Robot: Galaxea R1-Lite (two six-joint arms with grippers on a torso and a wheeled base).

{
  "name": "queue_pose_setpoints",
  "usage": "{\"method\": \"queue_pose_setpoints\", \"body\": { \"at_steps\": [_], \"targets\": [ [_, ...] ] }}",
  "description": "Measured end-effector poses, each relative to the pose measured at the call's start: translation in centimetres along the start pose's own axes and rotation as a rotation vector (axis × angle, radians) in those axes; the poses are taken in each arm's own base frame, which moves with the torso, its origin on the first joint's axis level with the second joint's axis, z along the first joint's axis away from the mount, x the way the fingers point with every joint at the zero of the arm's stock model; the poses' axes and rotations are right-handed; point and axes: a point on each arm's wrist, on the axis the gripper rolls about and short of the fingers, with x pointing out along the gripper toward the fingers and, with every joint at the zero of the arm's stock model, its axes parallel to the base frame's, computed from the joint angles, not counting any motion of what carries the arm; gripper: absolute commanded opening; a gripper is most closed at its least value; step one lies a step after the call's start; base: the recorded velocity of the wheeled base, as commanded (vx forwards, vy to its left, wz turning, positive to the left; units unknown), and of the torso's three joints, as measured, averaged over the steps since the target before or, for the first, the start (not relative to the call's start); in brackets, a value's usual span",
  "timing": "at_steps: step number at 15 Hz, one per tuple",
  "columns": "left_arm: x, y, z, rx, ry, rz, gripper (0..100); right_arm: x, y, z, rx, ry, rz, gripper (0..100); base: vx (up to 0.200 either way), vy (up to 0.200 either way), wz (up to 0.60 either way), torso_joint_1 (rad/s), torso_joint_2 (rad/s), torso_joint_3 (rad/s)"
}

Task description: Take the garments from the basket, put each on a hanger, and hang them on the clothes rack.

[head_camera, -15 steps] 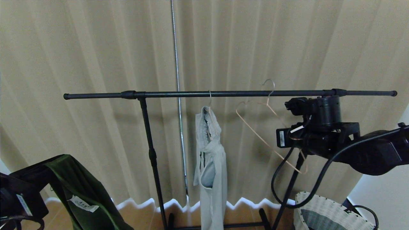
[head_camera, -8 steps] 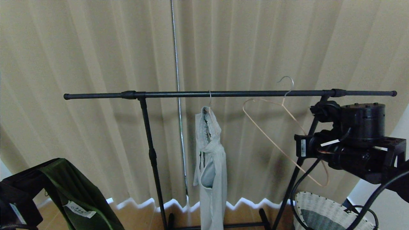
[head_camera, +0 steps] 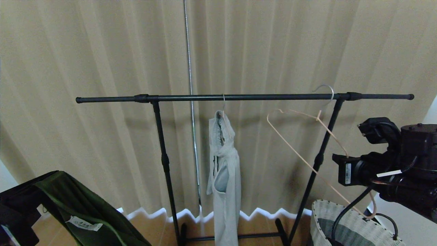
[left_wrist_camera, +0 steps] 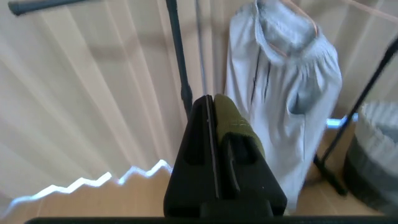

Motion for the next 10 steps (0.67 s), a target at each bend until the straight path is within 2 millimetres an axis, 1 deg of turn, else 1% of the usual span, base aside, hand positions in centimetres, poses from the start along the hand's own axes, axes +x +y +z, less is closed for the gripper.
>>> {"method": "queue_pose_setpoints", "body": {
  "at_steps": [4, 6, 9, 10],
  "targets": [
    [0.0, 0.0, -0.2, 0.003, 0.009, -0.003, 0, -0.9, -0.2, -0.9, 0.003, -0.027, 0.018, 0, -0.2, 0.0, 0.0, 0.0, 0.0, 0.004],
    [0.0, -0.1, -0.3, 0.004, 0.009, -0.005, 0, -1.2, 0.0, -1.8, -0.009, -0.02, 0.031, 0, -0.2, 0.0, 0.0, 0.0, 0.0, 0.002],
    [0.0, -0.1, -0.4, 0.006, 0.014, -0.014, 0, -1.7, 0.4, -2.3, -0.021, -0.015, 0.057, 0, 0.0, 0.0, 0.0, 0.0, 0.0, 0.0],
    [0.1, -0.2, -0.4, 0.006, 0.017, -0.019, 0, -1.8, 0.8, -2.0, -0.018, -0.041, 0.079, 0, 0.0, 0.0, 0.0, 0.0, 0.0, 0.0]
  ]
}}
